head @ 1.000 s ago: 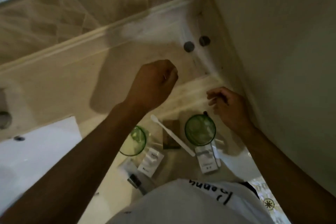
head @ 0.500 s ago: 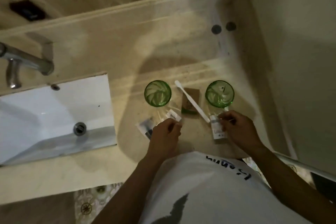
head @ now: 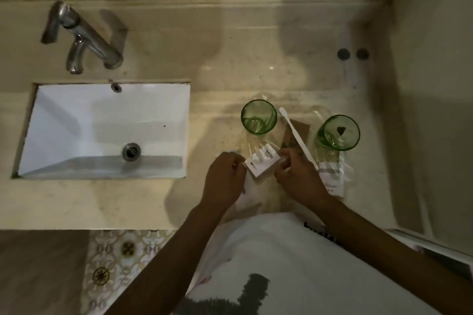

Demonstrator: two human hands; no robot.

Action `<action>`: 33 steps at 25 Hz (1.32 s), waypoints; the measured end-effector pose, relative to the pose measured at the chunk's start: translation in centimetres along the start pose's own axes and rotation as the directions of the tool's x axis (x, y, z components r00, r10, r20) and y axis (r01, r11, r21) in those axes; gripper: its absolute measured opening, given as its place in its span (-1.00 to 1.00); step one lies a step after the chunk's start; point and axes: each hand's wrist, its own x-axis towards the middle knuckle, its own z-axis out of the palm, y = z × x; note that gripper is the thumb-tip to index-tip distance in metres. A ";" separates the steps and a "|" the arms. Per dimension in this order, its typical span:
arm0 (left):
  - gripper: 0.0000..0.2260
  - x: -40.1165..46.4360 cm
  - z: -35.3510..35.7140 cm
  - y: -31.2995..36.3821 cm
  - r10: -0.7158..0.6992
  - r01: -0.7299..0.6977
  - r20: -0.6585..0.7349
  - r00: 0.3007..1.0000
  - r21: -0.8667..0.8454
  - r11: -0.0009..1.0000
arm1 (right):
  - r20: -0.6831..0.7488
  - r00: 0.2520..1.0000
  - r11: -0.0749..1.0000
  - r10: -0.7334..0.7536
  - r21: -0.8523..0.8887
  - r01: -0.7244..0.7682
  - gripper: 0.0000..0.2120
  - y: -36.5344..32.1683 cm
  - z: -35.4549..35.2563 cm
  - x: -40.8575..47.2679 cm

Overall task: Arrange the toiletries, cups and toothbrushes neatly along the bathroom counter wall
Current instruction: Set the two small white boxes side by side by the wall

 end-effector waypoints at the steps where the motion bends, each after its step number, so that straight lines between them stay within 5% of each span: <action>1: -0.84 0.3 0.3 -0.1 0.079 -0.079 0.004 0.997 0.087 0.993 | -0.011 0.999 0.998 0.044 0.040 -0.044 -0.62 -0.1 0.5 0.0; 5: -0.67 1.4 1.8 0.0 0.202 -0.248 0.148 0.968 0.450 0.858 | 0.055 0.988 0.963 0.143 0.223 -0.152 -0.51 0.0 1.6 0.2; 7: -0.70 1.4 2.3 0.4 0.213 -0.283 0.195 0.957 0.487 0.826 | 0.103 0.977 0.926 0.185 0.315 -0.209 -0.49 -0.4 1.7 0.0; 10: -0.72 0.9 2.7 0.8 0.198 -0.235 0.167 0.966 0.249 0.940 | 0.070 0.973 0.877 0.221 0.421 -0.230 -0.45 -0.7 1.3 -0.6; 13: -0.68 0.0 1.5 3.1 -0.035 0.045 0.106 0.994 -0.093 0.995 | 0.021 0.979 0.793 0.203 0.583 -0.176 -0.52 -1.7 -0.3 -2.0; 18: -0.70 -2.0 -2.0 7.2 -0.206 0.316 0.240 0.949 -0.661 0.680 | -0.098 0.995 0.761 -0.002 0.646 0.065 -0.54 -3.7 -4.5 -4.4; 24: -0.71 -0.1 -2.9 9.1 -0.134 0.242 0.214 0.968 -0.630 0.738 | -0.165 0.986 0.769 -0.006 0.630 0.111 -0.77 -4.1 -6.8 -2.9; 33: -0.81 10.1 0.6 13.2 -0.177 0.223 0.141 0.974 -0.458 0.861 | -0.210 0.978 0.860 0.012 0.500 0.097 -0.67 -4.1 -11.2 5.5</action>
